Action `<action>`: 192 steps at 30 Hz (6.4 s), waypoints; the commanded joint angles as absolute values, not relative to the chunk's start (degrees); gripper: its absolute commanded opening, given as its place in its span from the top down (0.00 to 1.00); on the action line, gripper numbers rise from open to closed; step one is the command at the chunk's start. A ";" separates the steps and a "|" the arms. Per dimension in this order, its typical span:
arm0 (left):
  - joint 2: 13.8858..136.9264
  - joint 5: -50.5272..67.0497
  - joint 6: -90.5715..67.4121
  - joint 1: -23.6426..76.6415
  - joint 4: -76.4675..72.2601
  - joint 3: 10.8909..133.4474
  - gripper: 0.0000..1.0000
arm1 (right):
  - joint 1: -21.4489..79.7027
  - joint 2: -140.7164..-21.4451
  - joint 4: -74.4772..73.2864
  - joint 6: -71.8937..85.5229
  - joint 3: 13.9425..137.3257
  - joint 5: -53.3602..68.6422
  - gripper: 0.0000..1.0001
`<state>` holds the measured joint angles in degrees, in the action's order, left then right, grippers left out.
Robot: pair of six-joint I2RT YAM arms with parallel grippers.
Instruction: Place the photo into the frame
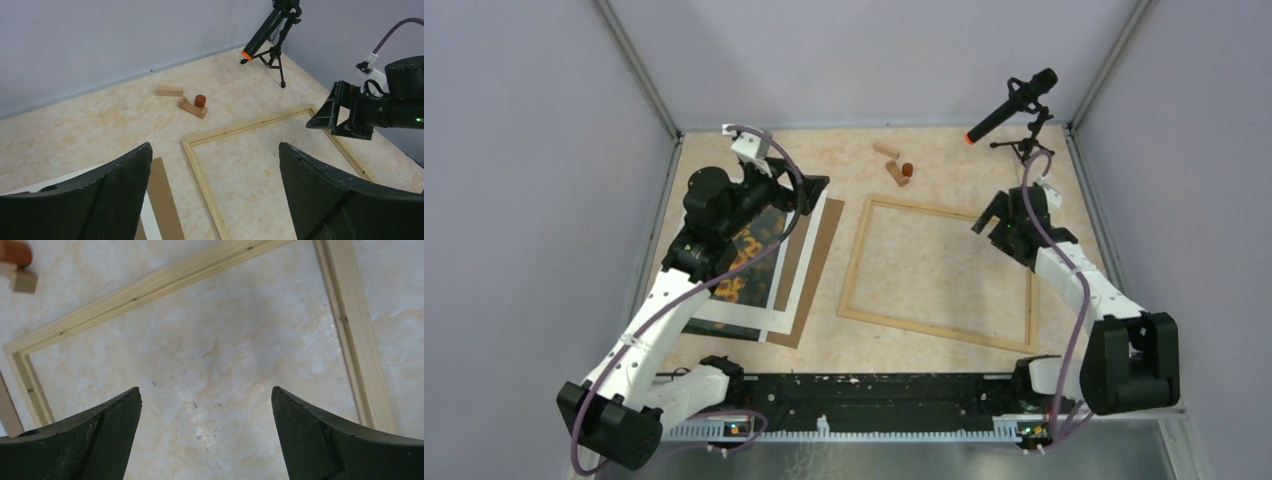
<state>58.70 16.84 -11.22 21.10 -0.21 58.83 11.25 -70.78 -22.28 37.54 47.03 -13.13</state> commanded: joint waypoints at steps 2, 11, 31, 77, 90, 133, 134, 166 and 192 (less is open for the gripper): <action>58.91 17.26 -11.71 21.40 -1.78 60.41 0.01 | 2.36 -76.17 -10.93 43.60 46.02 -3.69 0.01; 59.27 17.16 -12.13 21.95 -2.11 59.88 0.01 | -7.66 -91.02 -0.61 54.53 47.48 -0.77 0.01; 60.38 17.76 -13.19 22.02 -2.81 59.24 0.01 | -7.62 -106.74 -2.57 32.30 67.57 -0.50 0.01; 77.75 4.47 -46.30 0.40 12.61 33.76 0.02 | 32.31 -150.04 -13.46 31.15 126.78 27.40 0.26; 81.98 7.93 -45.75 -1.79 13.46 34.31 0.02 | 32.69 -149.53 -9.15 34.61 123.75 35.44 0.29; 84.00 9.79 -44.40 -2.19 13.01 34.63 0.02 | 33.59 -145.79 5.60 46.02 116.41 36.11 0.27; 84.12 9.92 -44.43 -2.18 12.90 34.63 0.02 | 33.55 -145.50 7.21 47.31 115.92 37.09 0.27; 84.41 10.71 -43.77 -2.13 12.38 34.61 0.01 | 33.37 -138.92 42.95 84.39 93.58 30.32 0.01; 84.74 12.13 -43.69 -2.13 11.44 34.51 0.02 | 31.69 -140.32 60.20 101.05 88.99 22.89 0.01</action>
